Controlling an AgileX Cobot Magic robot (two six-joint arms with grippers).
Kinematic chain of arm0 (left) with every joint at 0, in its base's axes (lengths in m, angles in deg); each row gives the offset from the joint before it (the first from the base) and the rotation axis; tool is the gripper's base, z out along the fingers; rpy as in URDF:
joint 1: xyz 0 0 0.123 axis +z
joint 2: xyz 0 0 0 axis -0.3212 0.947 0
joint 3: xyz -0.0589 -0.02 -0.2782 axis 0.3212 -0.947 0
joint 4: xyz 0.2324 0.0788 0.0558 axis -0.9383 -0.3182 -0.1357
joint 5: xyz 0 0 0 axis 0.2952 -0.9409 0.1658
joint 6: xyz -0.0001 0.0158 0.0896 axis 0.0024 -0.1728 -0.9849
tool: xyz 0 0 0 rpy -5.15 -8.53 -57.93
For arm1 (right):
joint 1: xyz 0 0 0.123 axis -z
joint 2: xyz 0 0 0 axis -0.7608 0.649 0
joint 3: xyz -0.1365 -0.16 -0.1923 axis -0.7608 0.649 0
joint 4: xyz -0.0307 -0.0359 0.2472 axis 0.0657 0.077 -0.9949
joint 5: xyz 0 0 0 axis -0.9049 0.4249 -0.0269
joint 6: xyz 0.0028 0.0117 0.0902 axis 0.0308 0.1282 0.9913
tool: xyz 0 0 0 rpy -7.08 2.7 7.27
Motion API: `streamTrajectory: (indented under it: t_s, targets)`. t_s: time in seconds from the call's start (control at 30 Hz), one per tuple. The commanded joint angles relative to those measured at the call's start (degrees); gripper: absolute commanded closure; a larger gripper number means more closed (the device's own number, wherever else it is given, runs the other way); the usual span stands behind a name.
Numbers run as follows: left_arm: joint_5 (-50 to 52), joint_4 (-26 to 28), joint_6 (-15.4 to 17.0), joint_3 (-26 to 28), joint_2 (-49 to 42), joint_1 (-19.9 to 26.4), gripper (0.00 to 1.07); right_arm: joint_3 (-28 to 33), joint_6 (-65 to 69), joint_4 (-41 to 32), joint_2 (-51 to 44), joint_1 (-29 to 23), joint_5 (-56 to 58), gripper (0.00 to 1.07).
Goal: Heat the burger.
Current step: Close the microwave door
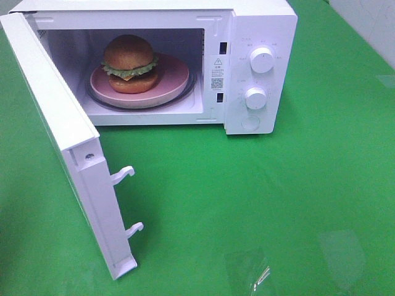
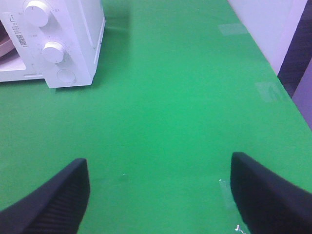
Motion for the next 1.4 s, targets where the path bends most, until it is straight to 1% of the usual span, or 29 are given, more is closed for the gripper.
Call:
streamTrajectory:
  t_s: [0.03,0.07,0.1,0.13,0.17,0.23,0.27,0.3,0.4,0.5,0.53,0.6,0.63,0.67,0.77,0.8,0.83,0.93,0.97,1.0,1.03,1.07,1.13,1.17,1.2,1.23,1.27,1.37,1.4]
  targets:
    - [7.0,0.6,0.4,-1.9,1.9,-0.2,1.07,0.1,-0.3,-0.1,-1.5,0.2,-0.6,0.32]
    - [12.0,0.6,0.4,-3.6,3.6,-0.2,1.07,0.1,-0.3,-0.1,-1.5,0.2,-0.6,0.32]
    - [12.0,0.6,0.4,-3.6,3.6,-0.2,1.07,0.1,-0.3,-0.1,-1.5,0.2,-0.6,0.32]
    - [16.2,0.6,0.4,-5.4,5.0,-0.2,1.07,0.1,-0.3,-0.1,-1.5,0.2,-0.6,0.32]
    - [16.2,0.6,0.4,-5.4,5.0,-0.2,1.07,0.1,-0.3,-0.1,-1.5,0.2,-0.6,0.32]
    - [25.0,0.6,0.4,-8.9,8.9,-0.2,1.07,0.1,-0.3,-0.1,-1.5,0.2,-0.6,0.32]
    - [25.0,0.6,0.4,-8.9,8.9,-0.2,1.07,0.1,-0.3,-0.1,-1.5,0.2,-0.6,0.32]
    - [29.2,0.6,0.4,-10.3,11.1,-0.2,1.07,0.1,-0.3,-0.1,-1.5,0.2,-0.6,0.32]
    - [31.1,0.6,0.4,-10.9,12.1,-0.2,1.07,0.1,-0.3,-0.1,-1.5,0.2,-0.6,0.32]
    - [37.3,0.6,0.4,-12.2,16.5,-0.2,1.07,0.1,-0.3,-0.1,-1.5,0.2,-0.6,0.32]
    - [37.3,0.6,0.4,-12.2,16.5,-0.2,1.07,0.1,-0.3,-0.1,-1.5,0.2,-0.6,0.32]
    - [42.6,0.4,0.5,-12.3,21.9,-0.2,1.07,0.1,-0.3,-0.1,-1.5,0.2,-0.6,0.32]
    - [42.6,0.4,0.5,-12.3,21.9,-0.2,1.07,0.1,-0.3,-0.1,-1.5,0.2,-0.6,0.32]
    - [45.0,0.3,0.5,-12.3,24.3,-0.2,1.07,0.1,-0.3,-0.1,-1.5,0.2,-0.6,0.32]
    - [46.1,0.2,0.5,-12.3,25.6,-0.2,1.07,0.1,-0.3,-0.1,-1.5,0.2,-0.6,0.32]
    - [49.0,-0.6,1.0,-12.3,27.9,-0.2,1.07,0.1,-0.3,-0.1,-1.5,0.2,-0.6,0.32]
    - [51.5,-2.3,2.8,-12.3,30.5,-0.2,1.07,0.1,-0.3,-0.1,-1.5,0.2,-0.6,0.32]
    - [52.8,-3.8,3.9,-12.3,31.8,-0.2,1.07,0.1,-0.3,-0.1,-1.5,0.2,-0.6,0.32]
    - [54.5,-7.4,5.7,-12.3,34.0,-0.2,1.07,0.1,-0.3,-0.1,-1.5,0.2,-0.6,0.32]
    - [54.5,-7.4,5.7,-12.3,34.0,-0.2,1.07,0.1,-0.3,-0.1,-1.5,0.2,-0.6,0.32]
    - [55.5,-11.8,7.3,-12.3,36.2,-0.2,1.07,0.1,-0.3,-0.1,-1.5,0.2,-0.6,0.32]
    - [55.5,-11.8,7.3,-12.3,36.2,-0.2,1.07,0.1,-0.3,-0.1,-1.5,0.2,-0.6,0.32]
    - [58.0,-17.5,9.8,-12.3,40.1,-0.2,1.07,0.1,-0.3,-0.1,-1.5,0.2,-0.6,0.32]
    - [58.0,-17.5,9.8,-12.3,40.1,-0.2,1.07,0.1,-0.3,-0.1,-1.5,0.2,-0.6,0.32]
    - [59.9,-18.6,11.1,-12.3,41.7,-0.2,1.07,0.1,-0.3,-0.1,-1.5,0.2,-0.6,0.32]
    - [59.9,-18.6,11.1,-12.3,41.7,-0.2,1.07,0.1,-0.3,-0.1,-1.5,0.2,-0.6,0.32]
    - [62.1,-19.5,12.1,-12.3,43.4,-0.2,1.07,0.1,-0.3,-0.1,-1.5,0.2,-0.6,0.32]
    - [63.6,-21.3,12.5,-12.1,44.9,-0.2,1.07,0.1,-0.3,-0.1,-1.5,0.2,-0.6,0.32]
    - [64.3,-24.3,12.8,-11.9,46.4,-0.2,1.07,0.1,-0.3,-0.1,-1.5,0.2,-0.6,0.32]
